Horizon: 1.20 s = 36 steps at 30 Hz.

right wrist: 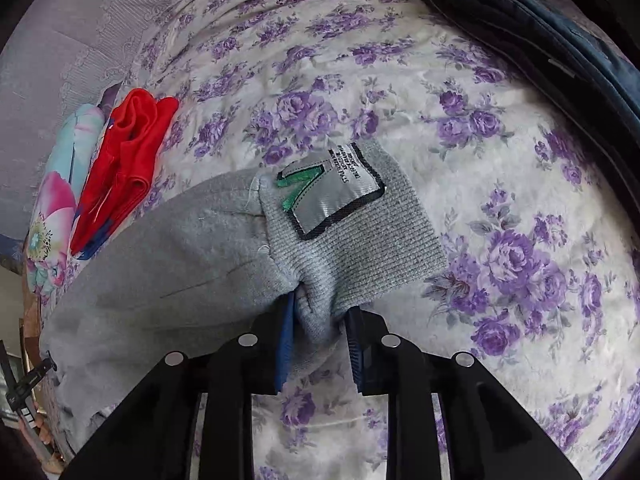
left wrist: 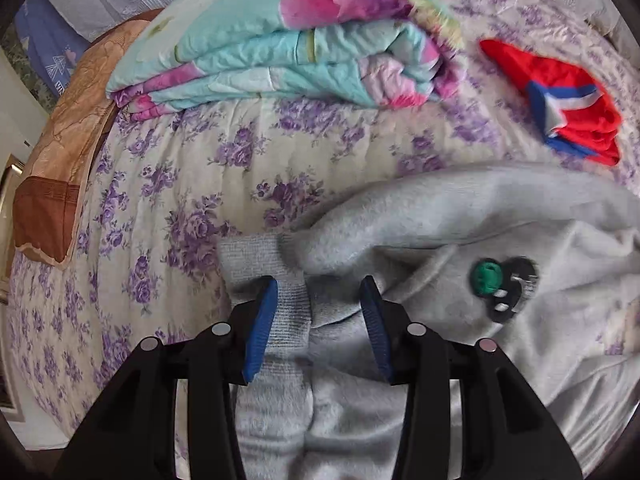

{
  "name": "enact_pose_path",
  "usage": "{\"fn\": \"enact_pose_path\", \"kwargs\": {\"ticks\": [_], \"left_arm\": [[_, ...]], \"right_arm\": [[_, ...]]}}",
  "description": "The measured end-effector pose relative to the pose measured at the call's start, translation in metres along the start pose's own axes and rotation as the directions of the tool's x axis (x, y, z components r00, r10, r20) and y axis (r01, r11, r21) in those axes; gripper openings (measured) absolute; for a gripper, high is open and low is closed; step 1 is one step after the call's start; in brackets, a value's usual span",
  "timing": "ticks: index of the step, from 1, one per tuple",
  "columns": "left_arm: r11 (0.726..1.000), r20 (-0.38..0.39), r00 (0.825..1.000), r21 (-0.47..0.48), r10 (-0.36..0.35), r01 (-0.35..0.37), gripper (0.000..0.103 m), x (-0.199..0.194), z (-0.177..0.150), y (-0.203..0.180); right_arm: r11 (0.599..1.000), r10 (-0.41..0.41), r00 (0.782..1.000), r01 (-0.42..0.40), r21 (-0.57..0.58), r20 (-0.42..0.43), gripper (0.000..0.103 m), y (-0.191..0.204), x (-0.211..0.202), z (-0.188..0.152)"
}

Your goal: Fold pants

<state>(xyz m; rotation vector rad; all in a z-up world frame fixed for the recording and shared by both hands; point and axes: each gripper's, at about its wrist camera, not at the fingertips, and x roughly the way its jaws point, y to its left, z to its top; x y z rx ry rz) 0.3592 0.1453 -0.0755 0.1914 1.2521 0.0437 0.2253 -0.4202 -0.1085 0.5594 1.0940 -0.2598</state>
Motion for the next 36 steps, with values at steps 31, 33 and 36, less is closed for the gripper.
{"fn": "enact_pose_path", "kwargs": {"ticks": [31, 33, 36], "left_arm": [[0.809, -0.031, 0.926, 0.476, -0.377, 0.345, 0.013, 0.021, 0.032, 0.008], [0.812, -0.001, 0.927, 0.481, -0.376, 0.330, 0.012, 0.014, 0.028, 0.009], [0.819, 0.020, 0.911, 0.446, -0.413, 0.361, 0.012, 0.006, 0.027, 0.019]], "right_arm": [[0.674, 0.214, 0.976, -0.178, -0.717, -0.041, 0.064, 0.291, -0.087, -0.102], [0.558, 0.258, 0.962, -0.220, -0.800, -0.084, 0.068, 0.336, -0.065, -0.082], [0.451, 0.252, 0.950, -0.285, -0.846, -0.185, 0.071, 0.395, -0.016, -0.061]]}}
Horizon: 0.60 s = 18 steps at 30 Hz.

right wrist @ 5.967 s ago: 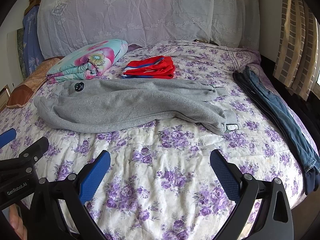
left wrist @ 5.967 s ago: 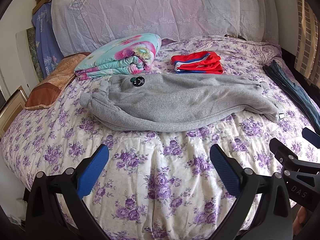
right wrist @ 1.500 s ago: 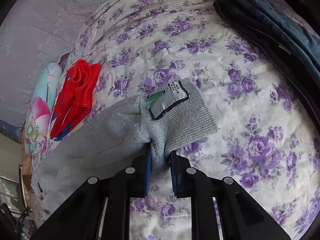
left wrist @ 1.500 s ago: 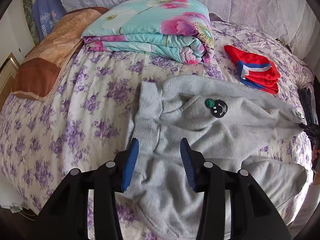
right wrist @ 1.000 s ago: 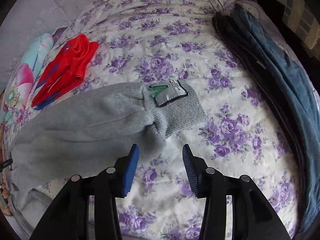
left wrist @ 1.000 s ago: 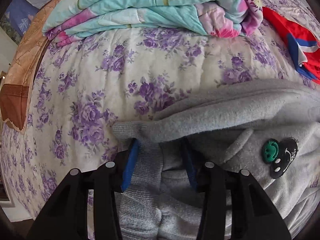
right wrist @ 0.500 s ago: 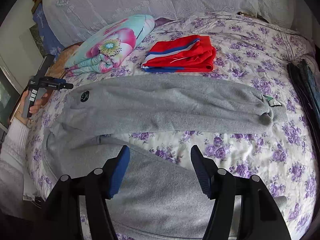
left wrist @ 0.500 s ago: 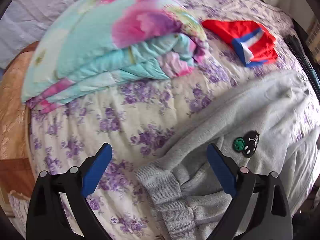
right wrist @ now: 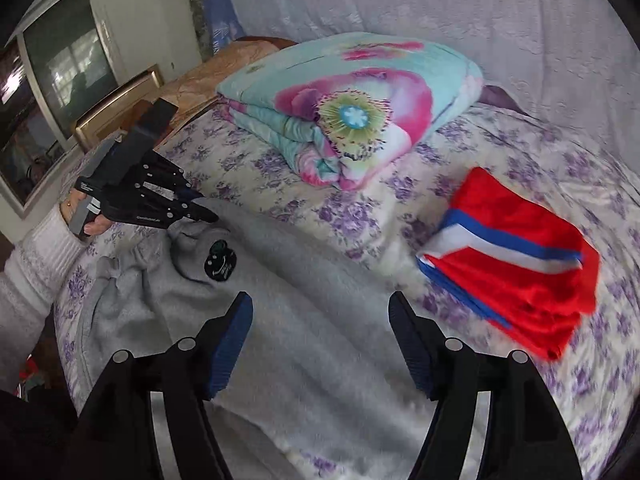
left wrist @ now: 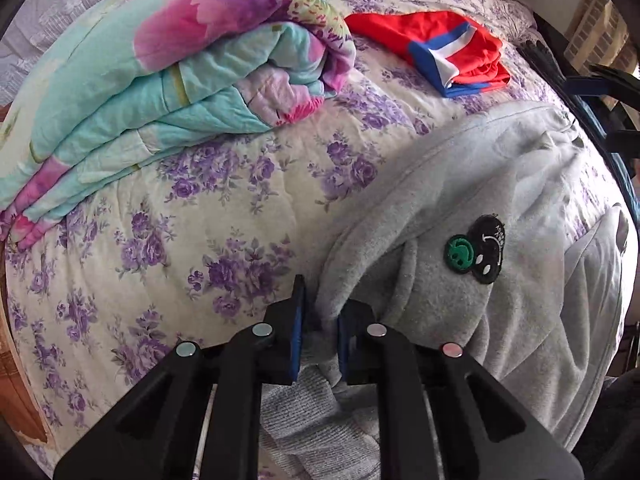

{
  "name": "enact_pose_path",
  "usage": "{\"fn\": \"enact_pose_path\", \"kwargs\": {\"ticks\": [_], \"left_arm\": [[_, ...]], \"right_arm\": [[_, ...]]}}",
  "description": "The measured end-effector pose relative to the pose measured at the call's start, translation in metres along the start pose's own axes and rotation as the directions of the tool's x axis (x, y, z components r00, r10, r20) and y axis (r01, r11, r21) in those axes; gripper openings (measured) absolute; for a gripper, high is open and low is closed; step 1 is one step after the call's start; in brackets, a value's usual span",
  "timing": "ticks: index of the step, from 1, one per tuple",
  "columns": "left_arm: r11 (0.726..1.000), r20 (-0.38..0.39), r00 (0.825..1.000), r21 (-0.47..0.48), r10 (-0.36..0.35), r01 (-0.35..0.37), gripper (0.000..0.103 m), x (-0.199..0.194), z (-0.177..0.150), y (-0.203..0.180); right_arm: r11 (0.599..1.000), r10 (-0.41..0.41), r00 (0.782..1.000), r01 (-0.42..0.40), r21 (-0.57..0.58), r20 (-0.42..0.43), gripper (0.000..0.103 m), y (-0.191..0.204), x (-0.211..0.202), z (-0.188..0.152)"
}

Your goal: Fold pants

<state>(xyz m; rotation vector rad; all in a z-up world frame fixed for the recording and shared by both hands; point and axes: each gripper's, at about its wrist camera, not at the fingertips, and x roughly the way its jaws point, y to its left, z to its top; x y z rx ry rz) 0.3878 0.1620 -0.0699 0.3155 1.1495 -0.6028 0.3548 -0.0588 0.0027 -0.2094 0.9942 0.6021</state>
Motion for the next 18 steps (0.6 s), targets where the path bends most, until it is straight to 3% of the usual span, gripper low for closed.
{"fn": "enact_pose_path", "kwargs": {"ticks": [4, 8, 12, 13, 14, 15, 18], "left_arm": [[1.000, 0.018, 1.000, -0.027, -0.011, 0.011, 0.013, -0.008, -0.002, 0.002], [0.999, 0.007, 1.000, -0.044, -0.012, 0.012, 0.013, -0.005, -0.002, 0.006], [0.999, 0.002, 1.000, -0.049, -0.010, 0.010, 0.013, -0.003, 0.000, 0.007], [0.999, 0.002, 1.000, -0.048, -0.010, 0.010, 0.013, -0.003, 0.000, 0.007], [0.999, 0.002, 1.000, -0.048, -0.012, 0.012, 0.013, -0.003, 0.000, 0.008], [0.999, 0.003, 1.000, -0.050, -0.013, 0.013, 0.013, -0.003, 0.000, 0.008], [0.998, 0.005, 1.000, -0.056, -0.007, 0.008, 0.013, -0.004, 0.001, 0.007]], "right_arm": [[0.998, 0.059, 0.988, -0.063, -0.021, -0.146, 0.071, -0.006, 0.073, 0.036], [0.989, 0.118, 0.971, -0.135, -0.066, -0.210, 0.071, 0.003, 0.099, 0.040], [0.990, 0.055, 0.975, -0.082, -0.119, -0.214, 0.071, 0.010, 0.109, 0.038], [0.990, 0.054, 0.976, -0.080, -0.115, -0.212, 0.059, 0.009, 0.111, 0.037], [0.989, 0.066, 0.973, -0.093, -0.113, -0.222, 0.023, 0.008, 0.114, 0.036], [0.987, 0.079, 0.969, -0.109, -0.115, -0.236, 0.014, 0.008, 0.116, 0.034], [0.981, 0.013, 0.980, -0.050, -0.186, -0.200, 0.011, 0.018, 0.104, 0.035]]}}
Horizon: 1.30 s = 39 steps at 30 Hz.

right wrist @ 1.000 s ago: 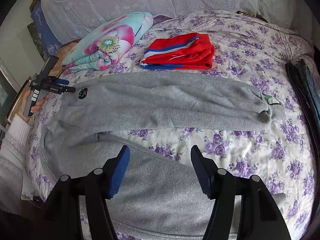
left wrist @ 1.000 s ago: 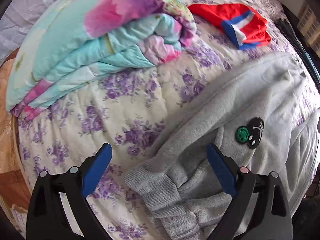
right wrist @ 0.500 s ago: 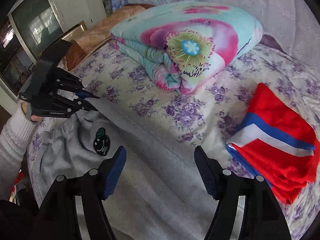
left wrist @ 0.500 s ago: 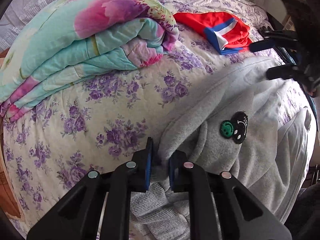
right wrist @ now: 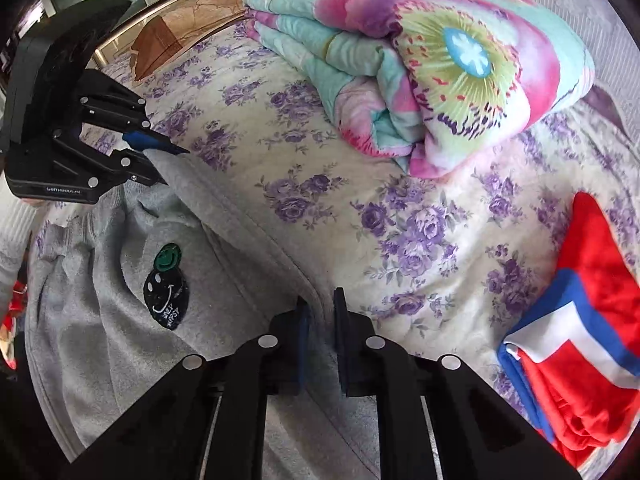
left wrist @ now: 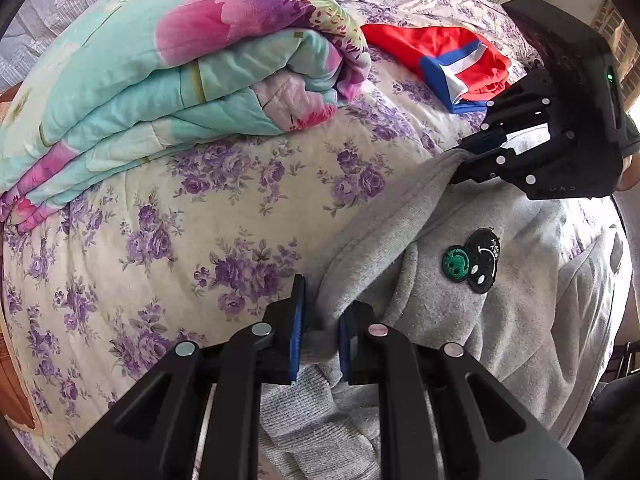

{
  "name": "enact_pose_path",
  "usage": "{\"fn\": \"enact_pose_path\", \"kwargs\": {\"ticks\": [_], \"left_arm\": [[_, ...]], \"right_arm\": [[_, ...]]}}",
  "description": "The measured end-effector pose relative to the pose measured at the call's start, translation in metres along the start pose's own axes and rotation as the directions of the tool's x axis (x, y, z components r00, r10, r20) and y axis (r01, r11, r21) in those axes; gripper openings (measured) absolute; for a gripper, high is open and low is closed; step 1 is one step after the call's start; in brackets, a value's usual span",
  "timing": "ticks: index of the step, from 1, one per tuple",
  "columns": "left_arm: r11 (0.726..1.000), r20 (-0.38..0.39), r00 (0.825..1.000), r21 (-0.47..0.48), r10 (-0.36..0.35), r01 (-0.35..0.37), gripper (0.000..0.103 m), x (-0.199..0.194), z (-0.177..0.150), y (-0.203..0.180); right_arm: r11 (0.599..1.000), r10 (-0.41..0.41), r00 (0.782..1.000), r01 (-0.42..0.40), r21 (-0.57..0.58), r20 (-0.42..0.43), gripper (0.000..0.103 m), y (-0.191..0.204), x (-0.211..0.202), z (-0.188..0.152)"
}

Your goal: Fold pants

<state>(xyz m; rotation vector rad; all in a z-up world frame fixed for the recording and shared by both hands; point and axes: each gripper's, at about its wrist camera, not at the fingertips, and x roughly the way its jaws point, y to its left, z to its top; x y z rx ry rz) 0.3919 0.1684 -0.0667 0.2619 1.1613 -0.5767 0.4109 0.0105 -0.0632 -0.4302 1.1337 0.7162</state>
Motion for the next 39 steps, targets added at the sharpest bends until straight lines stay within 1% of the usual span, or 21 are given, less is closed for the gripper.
{"fn": "enact_pose_path", "kwargs": {"ticks": [3, 6, 8, 10, 12, 14, 17, 19, 21, 25, 27, 31, 33, 37, 39], "left_arm": [[1.000, 0.027, 1.000, 0.008, 0.001, -0.002, 0.013, -0.011, -0.003, -0.005], [0.999, 0.085, 0.996, 0.024, -0.028, 0.026, 0.014, -0.038, -0.011, -0.013], [0.999, 0.114, 0.993, 0.044, -0.037, 0.032, 0.014, -0.057, -0.020, -0.022], [0.997, 0.136, 0.990, 0.071, -0.045, 0.036, 0.014, -0.074, -0.032, -0.033], [0.995, 0.147, 0.988, 0.093, -0.056, 0.043, 0.014, -0.085, -0.048, -0.043], [0.993, 0.150, 0.986, 0.099, -0.073, 0.058, 0.014, -0.093, -0.067, -0.051], [0.992, 0.144, 0.987, 0.119, -0.069, 0.052, 0.014, -0.098, -0.102, -0.066], [0.991, 0.130, 0.989, 0.129, -0.064, 0.047, 0.014, -0.099, -0.122, -0.074], [0.989, 0.125, 0.990, 0.139, -0.065, 0.048, 0.014, -0.100, -0.138, -0.079], [0.986, 0.122, 0.990, 0.156, -0.071, 0.051, 0.014, -0.106, -0.166, -0.087], [0.987, 0.116, 0.990, 0.153, -0.076, 0.058, 0.014, -0.106, -0.177, -0.089], [0.984, 0.124, 0.990, 0.171, -0.069, 0.047, 0.015, -0.104, -0.197, -0.095], [0.983, 0.111, 0.992, 0.177, -0.063, 0.042, 0.017, -0.097, -0.206, -0.096], [0.983, 0.074, 0.995, 0.178, -0.061, 0.047, 0.019, -0.080, -0.223, -0.100], [0.980, 0.088, 0.995, 0.194, -0.052, 0.034, 0.020, -0.085, -0.235, -0.107]], "right_arm": [[0.999, -0.037, 0.997, 0.037, 0.006, 0.064, 0.011, 0.005, -0.034, -0.002], [0.997, -0.075, 0.990, 0.075, 0.007, 0.117, 0.012, 0.020, -0.071, -0.011], [0.996, -0.094, 0.986, 0.094, 0.007, 0.135, 0.012, 0.039, -0.087, -0.015], [0.997, -0.083, 0.985, 0.082, 0.014, 0.154, 0.012, 0.057, -0.104, -0.027], [0.998, -0.052, 0.984, 0.049, 0.027, 0.168, 0.012, 0.078, -0.112, -0.036], [0.999, -0.024, 0.985, 0.017, 0.045, 0.171, 0.012, 0.099, -0.116, -0.055], [0.998, 0.019, 0.987, -0.028, 0.054, 0.157, 0.012, 0.136, -0.107, -0.081], [0.998, 0.031, 0.990, -0.038, 0.052, 0.140, 0.012, 0.161, -0.101, -0.096], [0.998, 0.042, 0.991, -0.048, 0.048, 0.126, 0.012, 0.184, -0.099, -0.108], [0.994, 0.096, 0.992, -0.100, 0.045, 0.086, 0.012, 0.221, -0.098, -0.123], [0.994, 0.091, 0.994, -0.094, 0.047, 0.065, 0.012, 0.236, -0.093, -0.129], [0.988, 0.123, 0.992, -0.125, 0.091, 0.020, 0.012, 0.244, -0.076, -0.138], [0.985, 0.134, 0.991, -0.134, 0.109, 0.007, 0.012, 0.245, -0.064, -0.144], [0.981, 0.126, 0.991, -0.116, 0.156, -0.049, 0.012, 0.248, -0.021, -0.160], [0.979, 0.116, 0.993, -0.110, 0.169, -0.025, 0.012, 0.251, -0.012, -0.166]]}}
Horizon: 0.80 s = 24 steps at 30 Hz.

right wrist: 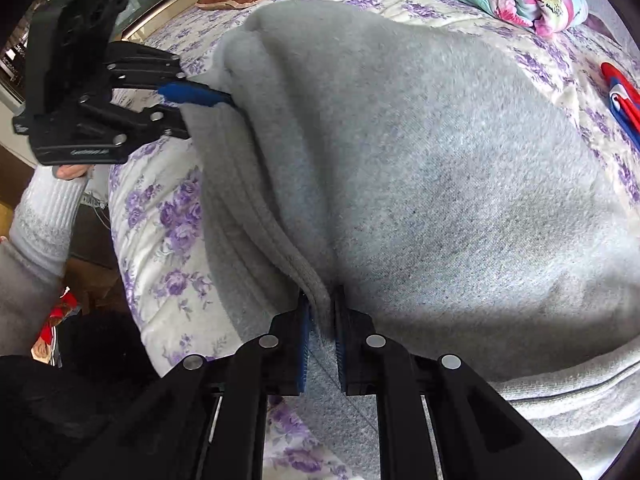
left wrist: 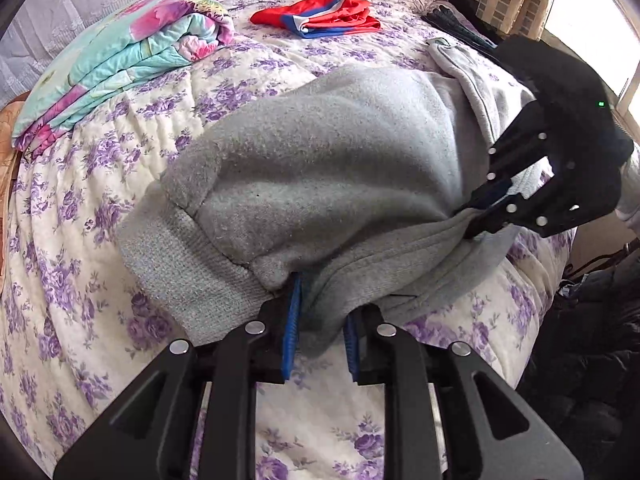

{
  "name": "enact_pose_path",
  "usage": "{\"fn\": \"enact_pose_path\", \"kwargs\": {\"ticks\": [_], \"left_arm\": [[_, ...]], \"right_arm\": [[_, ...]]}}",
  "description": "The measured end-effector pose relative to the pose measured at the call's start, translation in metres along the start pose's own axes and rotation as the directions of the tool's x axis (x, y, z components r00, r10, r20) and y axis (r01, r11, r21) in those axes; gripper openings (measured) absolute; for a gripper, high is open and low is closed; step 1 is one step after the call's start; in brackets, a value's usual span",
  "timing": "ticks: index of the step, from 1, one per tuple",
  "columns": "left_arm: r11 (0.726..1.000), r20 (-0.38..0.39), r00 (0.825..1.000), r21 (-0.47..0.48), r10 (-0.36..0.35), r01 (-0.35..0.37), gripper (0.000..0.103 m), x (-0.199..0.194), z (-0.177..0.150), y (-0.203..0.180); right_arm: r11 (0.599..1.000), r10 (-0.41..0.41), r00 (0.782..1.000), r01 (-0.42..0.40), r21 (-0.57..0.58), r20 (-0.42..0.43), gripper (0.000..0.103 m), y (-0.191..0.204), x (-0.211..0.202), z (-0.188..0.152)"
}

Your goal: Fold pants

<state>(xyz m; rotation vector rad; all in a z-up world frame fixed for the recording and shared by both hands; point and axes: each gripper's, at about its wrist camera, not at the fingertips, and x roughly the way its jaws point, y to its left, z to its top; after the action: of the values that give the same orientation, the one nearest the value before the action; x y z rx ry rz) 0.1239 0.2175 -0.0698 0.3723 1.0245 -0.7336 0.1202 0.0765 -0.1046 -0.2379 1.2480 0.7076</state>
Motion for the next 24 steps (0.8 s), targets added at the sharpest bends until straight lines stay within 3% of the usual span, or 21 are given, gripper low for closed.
{"fn": "enact_pose_path", "kwargs": {"ticks": [2, 4, 5, 8, 10, 11, 12, 15, 16, 17, 18, 20, 22, 24], "left_arm": [[0.999, 0.030, 0.999, 0.015, -0.030, 0.029, 0.023, -0.015, -0.012, -0.009], [0.998, 0.067, 0.996, 0.010, -0.062, 0.062, 0.032, -0.034, -0.021, -0.014], [0.997, 0.091, 0.993, -0.005, -0.081, 0.082, 0.041, -0.044, -0.025, -0.015], [0.995, 0.188, 0.978, -0.015, -0.092, 0.097, 0.043, -0.074, -0.025, -0.025], [0.996, 0.246, 0.969, -0.069, -0.030, 0.049, 0.049, -0.087, -0.013, -0.029], [0.991, 0.255, 0.967, -0.137, 0.029, 0.006, 0.061, -0.088, -0.003, -0.030], [0.978, 0.245, 0.967, -0.206, 0.069, -0.018, 0.065, -0.083, 0.007, -0.031], [0.919, 0.117, 0.992, -0.394, 0.055, -0.004, 0.063, -0.037, 0.029, -0.035], [0.889, 0.054, 0.998, -0.458, 0.036, -0.008, 0.057, -0.015, 0.030, -0.034], [0.856, -0.017, 1.000, -0.516, 0.026, -0.032, 0.037, 0.011, 0.028, -0.035], [0.828, -0.055, 0.997, -0.555, 0.060, -0.080, 0.036, 0.028, 0.023, -0.036], [0.800, -0.016, 0.989, -0.586, 0.150, -0.131, 0.037, 0.035, 0.015, -0.045], [0.774, 0.008, 0.984, -0.619, 0.176, -0.134, 0.037, 0.032, 0.009, -0.049], [0.771, 0.014, 0.983, -0.623, 0.184, -0.135, 0.037, 0.033, 0.008, -0.050]], "right_arm": [[1.000, 0.000, 1.000, -0.001, 0.017, 0.025, 0.012, 0.001, -0.003, -0.004], [0.999, -0.002, 0.999, 0.000, 0.034, 0.047, 0.012, 0.001, -0.004, -0.007], [0.999, -0.008, 0.998, 0.006, 0.032, 0.062, 0.012, 0.002, -0.004, -0.009], [0.999, -0.032, 0.996, 0.030, 0.026, 0.085, 0.012, 0.009, -0.007, -0.013], [0.999, -0.051, 0.995, 0.049, 0.019, 0.090, 0.012, 0.012, -0.007, -0.014], [0.998, -0.056, 0.994, 0.055, 0.019, 0.090, 0.014, 0.013, -0.008, -0.014], [0.998, -0.059, 0.994, 0.057, 0.023, 0.091, 0.014, 0.015, -0.008, -0.014], [0.997, -0.073, 0.992, 0.071, 0.019, 0.104, 0.014, 0.021, -0.010, -0.018], [0.997, -0.071, 0.991, 0.069, 0.023, 0.110, 0.014, 0.022, -0.010, -0.019], [0.998, -0.068, 0.991, 0.065, 0.027, 0.114, 0.015, 0.020, -0.010, -0.020], [0.998, -0.065, 0.991, 0.062, 0.032, 0.116, 0.015, 0.020, -0.012, -0.022], [0.998, -0.064, 0.991, 0.060, 0.035, 0.121, 0.015, 0.019, -0.019, -0.027], [0.997, -0.071, 0.991, 0.068, 0.024, 0.113, 0.015, 0.021, -0.022, -0.031], [0.997, -0.075, 0.993, 0.072, 0.036, 0.087, 0.018, 0.022, -0.030, -0.031]]}}
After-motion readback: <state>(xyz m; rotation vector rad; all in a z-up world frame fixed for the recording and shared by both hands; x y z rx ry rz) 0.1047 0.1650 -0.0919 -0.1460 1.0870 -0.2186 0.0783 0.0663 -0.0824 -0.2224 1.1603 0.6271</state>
